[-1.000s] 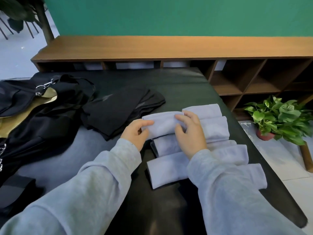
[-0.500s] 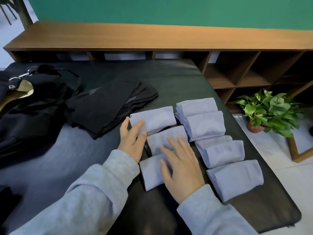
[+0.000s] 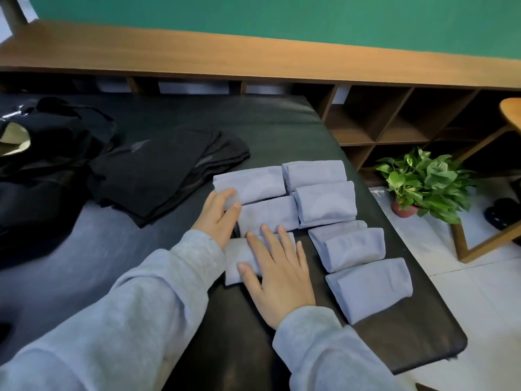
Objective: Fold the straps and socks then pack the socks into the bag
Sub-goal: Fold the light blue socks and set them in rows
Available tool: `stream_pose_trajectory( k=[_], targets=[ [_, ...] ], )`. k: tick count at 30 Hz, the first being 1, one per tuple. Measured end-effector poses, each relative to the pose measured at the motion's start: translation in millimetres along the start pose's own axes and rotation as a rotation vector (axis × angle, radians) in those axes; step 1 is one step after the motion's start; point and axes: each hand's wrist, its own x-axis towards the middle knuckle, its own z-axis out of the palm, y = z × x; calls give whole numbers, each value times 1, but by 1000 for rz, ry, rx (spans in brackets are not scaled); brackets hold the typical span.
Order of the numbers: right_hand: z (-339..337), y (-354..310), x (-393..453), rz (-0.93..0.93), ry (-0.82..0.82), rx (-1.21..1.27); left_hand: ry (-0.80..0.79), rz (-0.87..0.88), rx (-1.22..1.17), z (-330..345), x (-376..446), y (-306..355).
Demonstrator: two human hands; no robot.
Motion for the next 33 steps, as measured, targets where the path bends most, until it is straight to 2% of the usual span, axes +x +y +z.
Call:
stream_pose_trajectory(
  k=[14, 19, 21, 24, 27, 30, 33],
  targets=[
    [-5, -5, 13, 11, -24, -62, -58, -28, 24, -10, 12, 3],
    [-3, -4, 14, -2, 31, -25, -42, 97, 155, -26, 8, -1],
    [-2, -2, 12, -4, 108, 54, 25, 156, 269, -40, 9, -2],
    [1, 0, 9, -6, 266, 139, 220, 192, 533, -68, 16, -13],
    [4, 2, 9, -5, 318, 172, 306, 100, 784, -89, 19, -29],
    [6, 3, 10, -9, 336, 183, 263, -63, 841, -101, 19, -46],
    [8, 3, 11, -16, 351, 188, 310, -14, 779, -108, 18, -56]
  ],
)
